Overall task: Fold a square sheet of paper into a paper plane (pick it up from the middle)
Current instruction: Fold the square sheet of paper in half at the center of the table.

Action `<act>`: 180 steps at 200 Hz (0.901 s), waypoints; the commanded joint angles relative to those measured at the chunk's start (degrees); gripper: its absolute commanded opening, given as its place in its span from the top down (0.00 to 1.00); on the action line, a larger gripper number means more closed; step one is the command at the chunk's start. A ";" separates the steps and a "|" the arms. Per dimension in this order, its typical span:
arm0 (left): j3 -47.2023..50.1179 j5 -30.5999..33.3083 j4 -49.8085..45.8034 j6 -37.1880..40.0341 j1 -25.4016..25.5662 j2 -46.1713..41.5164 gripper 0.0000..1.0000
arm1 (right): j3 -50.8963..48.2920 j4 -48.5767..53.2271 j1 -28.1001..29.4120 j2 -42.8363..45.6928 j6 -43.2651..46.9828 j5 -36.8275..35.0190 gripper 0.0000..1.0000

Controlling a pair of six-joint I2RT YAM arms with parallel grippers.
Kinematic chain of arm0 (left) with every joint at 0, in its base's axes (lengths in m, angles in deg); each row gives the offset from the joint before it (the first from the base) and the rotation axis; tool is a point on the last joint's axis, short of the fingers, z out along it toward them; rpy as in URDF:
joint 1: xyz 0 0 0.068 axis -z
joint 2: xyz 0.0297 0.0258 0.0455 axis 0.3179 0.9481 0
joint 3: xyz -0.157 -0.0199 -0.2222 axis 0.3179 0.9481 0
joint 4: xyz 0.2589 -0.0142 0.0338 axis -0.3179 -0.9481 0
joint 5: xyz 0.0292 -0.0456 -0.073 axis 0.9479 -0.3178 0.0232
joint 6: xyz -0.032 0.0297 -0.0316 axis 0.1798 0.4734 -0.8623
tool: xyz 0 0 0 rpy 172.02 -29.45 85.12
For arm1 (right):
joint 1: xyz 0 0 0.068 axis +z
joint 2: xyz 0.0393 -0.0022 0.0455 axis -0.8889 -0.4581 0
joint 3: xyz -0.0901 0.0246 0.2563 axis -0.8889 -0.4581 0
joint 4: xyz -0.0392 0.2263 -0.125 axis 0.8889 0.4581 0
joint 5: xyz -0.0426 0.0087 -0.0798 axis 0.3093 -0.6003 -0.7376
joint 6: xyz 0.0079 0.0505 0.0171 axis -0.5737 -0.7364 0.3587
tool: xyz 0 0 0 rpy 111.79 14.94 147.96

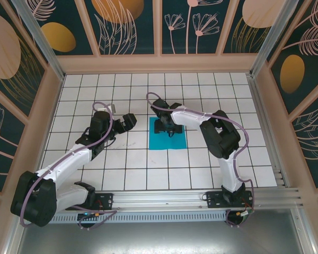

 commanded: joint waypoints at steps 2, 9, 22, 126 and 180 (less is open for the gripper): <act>-0.72 -0.61 -0.04 0.51 0.24 -0.07 0.01 | -0.65 1.61 -0.03 -2.51 -0.13 1.41 0.15; -0.89 -0.71 -0.03 0.55 0.25 0.12 0.01 | -0.44 1.27 -0.10 -1.99 -0.27 1.70 0.16; -1.08 -0.88 -0.12 0.63 0.20 0.34 0.01 | 0.10 0.85 -0.19 -0.82 -0.48 2.12 0.21; -1.44 -0.54 -0.65 0.55 0.31 0.78 0.01 | -3.36 -7.42 -2.36 11.23 -1.92 10.30 0.63; -1.79 -1.02 -0.60 0.36 0.27 0.78 0.01 | -21.19 -39.27 -10.50 22.05 -12.29 40.95 0.61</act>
